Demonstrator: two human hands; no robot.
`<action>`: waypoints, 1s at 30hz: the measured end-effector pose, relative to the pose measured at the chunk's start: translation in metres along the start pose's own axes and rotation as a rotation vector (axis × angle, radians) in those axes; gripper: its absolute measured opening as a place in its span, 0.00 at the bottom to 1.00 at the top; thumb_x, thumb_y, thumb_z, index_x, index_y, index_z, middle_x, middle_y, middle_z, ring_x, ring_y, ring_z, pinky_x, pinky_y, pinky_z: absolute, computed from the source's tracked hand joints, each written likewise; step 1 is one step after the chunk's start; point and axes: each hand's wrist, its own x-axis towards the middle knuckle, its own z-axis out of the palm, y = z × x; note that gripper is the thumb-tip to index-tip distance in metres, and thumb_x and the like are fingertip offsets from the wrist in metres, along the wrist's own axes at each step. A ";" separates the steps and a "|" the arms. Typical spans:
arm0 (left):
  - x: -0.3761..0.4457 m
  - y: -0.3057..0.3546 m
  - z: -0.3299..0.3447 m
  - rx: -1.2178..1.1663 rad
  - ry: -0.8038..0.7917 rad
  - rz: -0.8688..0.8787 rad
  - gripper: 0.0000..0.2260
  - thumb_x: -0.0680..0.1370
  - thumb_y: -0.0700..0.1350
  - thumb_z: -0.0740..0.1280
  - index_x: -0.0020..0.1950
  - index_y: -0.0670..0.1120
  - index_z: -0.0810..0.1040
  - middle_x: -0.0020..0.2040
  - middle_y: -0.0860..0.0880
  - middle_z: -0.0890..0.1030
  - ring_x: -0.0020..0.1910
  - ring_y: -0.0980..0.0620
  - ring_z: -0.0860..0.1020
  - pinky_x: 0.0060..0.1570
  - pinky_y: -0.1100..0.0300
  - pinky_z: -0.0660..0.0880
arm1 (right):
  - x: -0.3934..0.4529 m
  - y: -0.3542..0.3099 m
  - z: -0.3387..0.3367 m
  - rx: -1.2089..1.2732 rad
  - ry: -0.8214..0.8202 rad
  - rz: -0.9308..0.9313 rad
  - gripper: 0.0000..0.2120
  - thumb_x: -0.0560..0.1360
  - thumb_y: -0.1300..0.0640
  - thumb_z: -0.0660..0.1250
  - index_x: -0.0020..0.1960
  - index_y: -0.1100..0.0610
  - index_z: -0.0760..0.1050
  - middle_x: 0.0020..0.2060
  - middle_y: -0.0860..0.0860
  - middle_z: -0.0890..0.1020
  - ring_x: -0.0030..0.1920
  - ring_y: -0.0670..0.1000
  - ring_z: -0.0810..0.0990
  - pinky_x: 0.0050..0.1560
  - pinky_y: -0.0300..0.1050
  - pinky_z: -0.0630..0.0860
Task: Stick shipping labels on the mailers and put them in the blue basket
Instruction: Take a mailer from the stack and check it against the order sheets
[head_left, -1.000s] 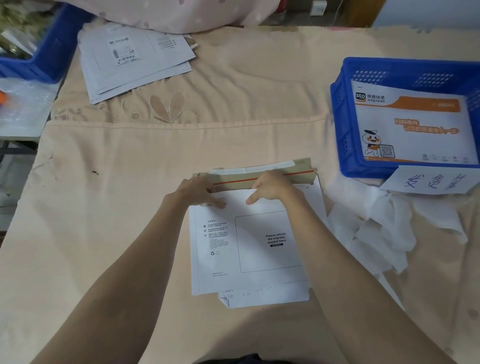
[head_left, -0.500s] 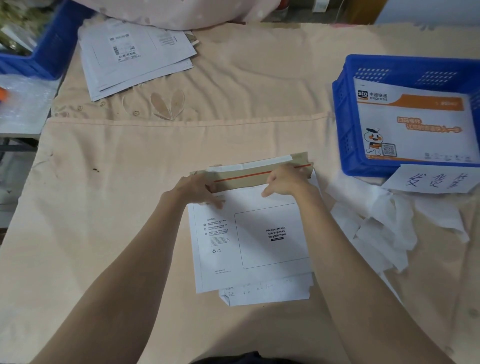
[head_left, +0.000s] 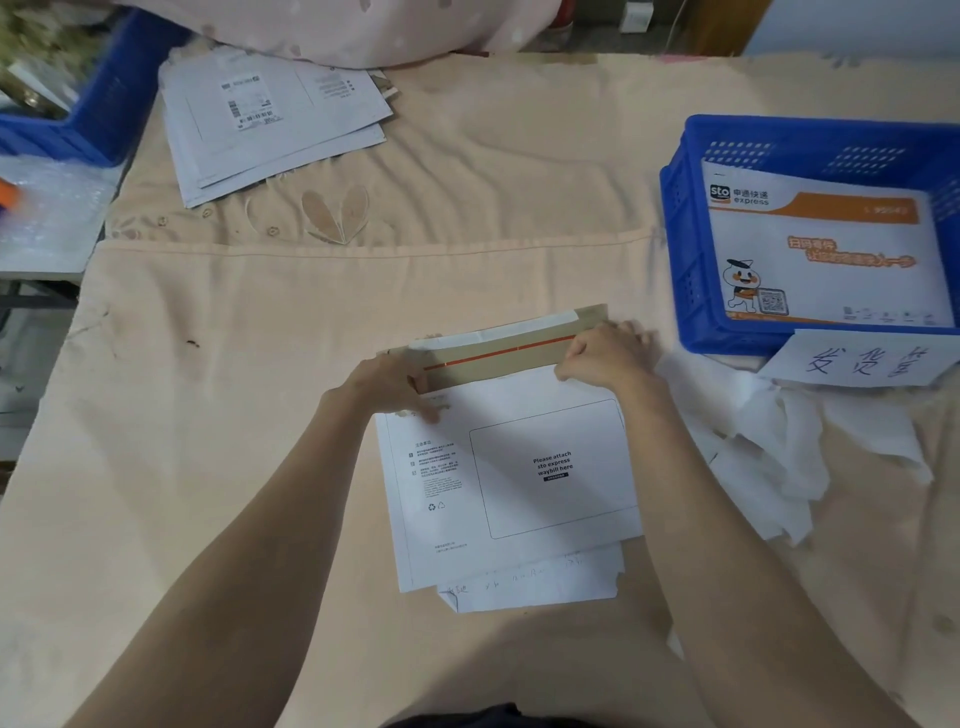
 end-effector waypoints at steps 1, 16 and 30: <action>0.001 0.000 0.000 0.008 -0.001 0.001 0.18 0.57 0.61 0.75 0.38 0.51 0.78 0.39 0.55 0.79 0.43 0.52 0.77 0.39 0.57 0.69 | 0.002 0.003 0.000 0.005 -0.001 0.011 0.10 0.65 0.49 0.71 0.46 0.49 0.83 0.56 0.50 0.78 0.62 0.56 0.67 0.67 0.52 0.60; -0.015 0.021 -0.004 0.144 0.138 -0.089 0.29 0.62 0.59 0.77 0.61 0.63 0.73 0.43 0.57 0.80 0.48 0.53 0.77 0.43 0.60 0.67 | -0.001 0.003 0.028 0.127 0.260 0.120 0.10 0.63 0.58 0.71 0.41 0.50 0.73 0.47 0.45 0.74 0.58 0.53 0.70 0.61 0.52 0.62; -0.022 0.073 0.020 0.493 0.447 -0.120 0.35 0.65 0.59 0.73 0.65 0.44 0.66 0.60 0.45 0.66 0.58 0.45 0.67 0.59 0.53 0.65 | -0.025 -0.002 0.050 0.181 0.428 0.046 0.16 0.69 0.58 0.69 0.56 0.58 0.75 0.59 0.54 0.72 0.61 0.55 0.71 0.63 0.45 0.62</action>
